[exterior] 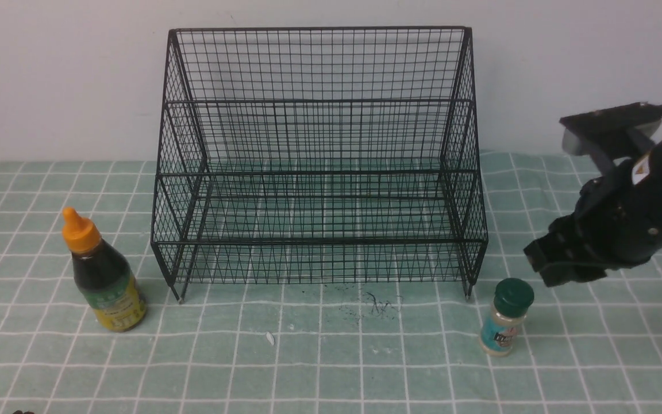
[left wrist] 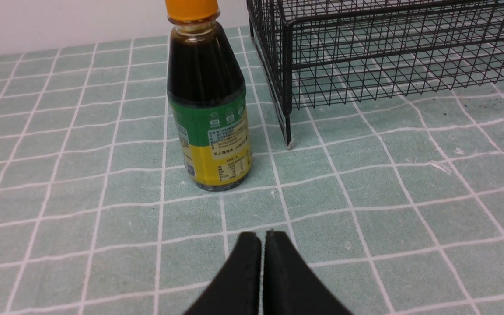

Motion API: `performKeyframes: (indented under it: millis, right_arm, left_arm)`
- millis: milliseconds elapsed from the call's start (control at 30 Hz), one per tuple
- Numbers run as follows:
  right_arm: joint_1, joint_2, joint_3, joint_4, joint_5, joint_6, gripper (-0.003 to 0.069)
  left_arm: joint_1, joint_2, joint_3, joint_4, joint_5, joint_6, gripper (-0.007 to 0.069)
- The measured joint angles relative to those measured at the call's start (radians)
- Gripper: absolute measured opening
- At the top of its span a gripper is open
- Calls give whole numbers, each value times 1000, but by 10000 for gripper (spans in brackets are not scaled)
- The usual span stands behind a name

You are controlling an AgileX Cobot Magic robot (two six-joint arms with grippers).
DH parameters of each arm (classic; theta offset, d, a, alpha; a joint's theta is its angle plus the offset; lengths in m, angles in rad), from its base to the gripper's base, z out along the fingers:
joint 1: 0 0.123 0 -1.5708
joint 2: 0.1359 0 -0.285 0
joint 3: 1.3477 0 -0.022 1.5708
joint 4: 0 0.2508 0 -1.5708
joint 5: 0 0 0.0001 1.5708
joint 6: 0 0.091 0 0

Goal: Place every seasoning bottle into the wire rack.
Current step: Use the right arm to grab the condiment bottle closest to it, then use the right arm to put the condiment bottle back on the shelf

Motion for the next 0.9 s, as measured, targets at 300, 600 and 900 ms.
performKeyframes:
  millis: [300,600,900]
  right_arm:
    - [59,142,-2,-32,-130,10,624]
    - [64,223,-2,-105,-115,37,318]
    - [104,4,-115,-78,183,25,344]
  left_arm:
    - [0,0,0,0,0,0,-6]
    - [0,0,0,0,0,0,-6]
    - [0,0,0,0,0,0,-6]
